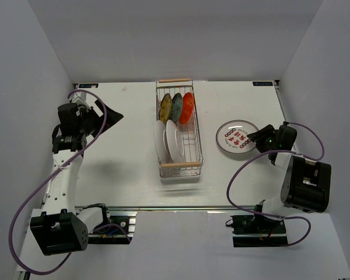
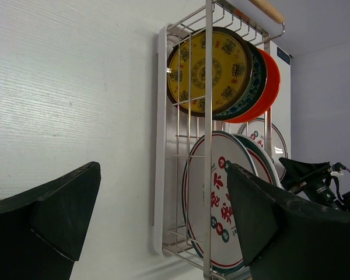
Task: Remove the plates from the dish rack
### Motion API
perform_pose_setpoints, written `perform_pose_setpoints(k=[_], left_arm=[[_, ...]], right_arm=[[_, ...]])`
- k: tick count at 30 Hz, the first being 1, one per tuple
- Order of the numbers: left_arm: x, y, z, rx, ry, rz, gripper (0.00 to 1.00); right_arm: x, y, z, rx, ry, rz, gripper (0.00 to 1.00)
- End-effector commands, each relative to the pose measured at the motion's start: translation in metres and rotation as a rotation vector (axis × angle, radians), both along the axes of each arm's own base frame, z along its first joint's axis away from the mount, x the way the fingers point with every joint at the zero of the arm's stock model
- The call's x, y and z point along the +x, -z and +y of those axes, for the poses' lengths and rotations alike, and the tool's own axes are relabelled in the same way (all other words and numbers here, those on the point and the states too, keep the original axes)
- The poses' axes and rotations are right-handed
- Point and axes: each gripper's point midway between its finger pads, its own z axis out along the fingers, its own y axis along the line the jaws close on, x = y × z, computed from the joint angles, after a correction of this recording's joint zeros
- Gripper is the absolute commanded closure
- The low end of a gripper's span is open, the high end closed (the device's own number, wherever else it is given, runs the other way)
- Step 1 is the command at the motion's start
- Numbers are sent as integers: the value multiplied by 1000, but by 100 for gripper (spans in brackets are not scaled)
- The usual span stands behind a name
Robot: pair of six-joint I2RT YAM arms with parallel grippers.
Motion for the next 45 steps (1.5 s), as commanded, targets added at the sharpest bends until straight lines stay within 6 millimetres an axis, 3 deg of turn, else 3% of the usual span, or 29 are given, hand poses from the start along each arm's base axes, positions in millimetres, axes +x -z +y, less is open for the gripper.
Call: perform_pose_setpoints(k=[1,2,3,5,6,8,9,10,12,13,14,15,16,17,19,20,21,23,24,25,26,28,29,30,32,34,35,38,45], left_arm=[[1,-11,-4,5,25,-38,2],[0,-11,-3,8,22,-38,2],[-1,-11,-3,6,19,-37,2],[-1,-10,-2,4,11,-36,2],[-2,-12,-3,3,14,-41,2],[-3,-12,-6,-5,28,-43,2],[-4,-12,-6,-6,30,-41,2],[-4,-11,-6,-10,32,-36,2],[-4,-11,-6,-13,30,-38,2],[-4,-12,-7,-13,30,-39,2],[-4,-13,-6,-13,28,-43,2],[-5,-14,-6,-12,25,-43,2],[-5,-14,-6,-11,22,-44,2],[-5,-15,-5,-8,19,-46,2],[-5,-16,-3,-5,4,-46,2],[-6,-16,-2,-4,0,-46,2],[-6,-18,-2,-1,-6,-51,2],[-6,-17,-1,1,-10,-51,2],[-6,-17,0,2,-18,-53,2],[-6,-17,0,2,-20,-52,2],[-6,-17,0,2,-20,-49,2],[-7,-14,1,7,-24,-43,2],[-8,-13,2,7,-28,-36,2],[-9,-10,3,12,-36,-27,2],[-10,-9,6,18,-56,-32,2],[-11,-6,5,12,-55,-25,2],[-11,-6,5,11,-53,-25,2],[-10,-5,3,0,-40,-9,2],[-12,-4,3,-12,-52,-4,2]], right_arm=[[2,-19,-12,-55,20,-19,44],[1,-26,-16,-74,29,-29,43],[-3,-26,-17,-89,32,-12,35],[-7,-38,-27,-153,69,-15,11],[-14,-36,-33,-181,96,29,11],[-18,-58,-39,-254,97,-8,11],[-26,-58,-40,-279,93,17,11],[-26,-79,-41,-326,79,-31,11],[-26,-102,-33,-365,33,-76,11],[-25,-130,-23,-377,4,-126,11],[-24,-144,-17,-421,-45,-162,11],[-24,-159,7,-426,-122,-206,11],[-25,-188,16,-449,-149,-262,11],[-25,-202,22,-473,-173,-292,11],[-31,-234,69,-471,-307,-371,11],[-32,-244,78,-472,-332,-398,11],[-38,-249,113,-457,-432,-431,11],[-41,-266,140,-473,-481,-466,11],[-43,-261,165,-477,-545,-457,11],[-41,-256,170,-510,-542,-424,11],[-36,-270,174,-546,-521,-431,11],[-45,-243,220,-623,-644,-339,11],[-50,-259,242,-644,-669,-374,11],[-45,-245,252,-688,-681,-328,11],[-52,-255,265,-747,-660,-316,11],[-51,-249,273,-790,-657,-289,11],[-62,-246,292,-799,-703,-293,11],[-73,-235,314,-882,-725,-267,11],[-85,-213,336,-982,-666,-180,11]])
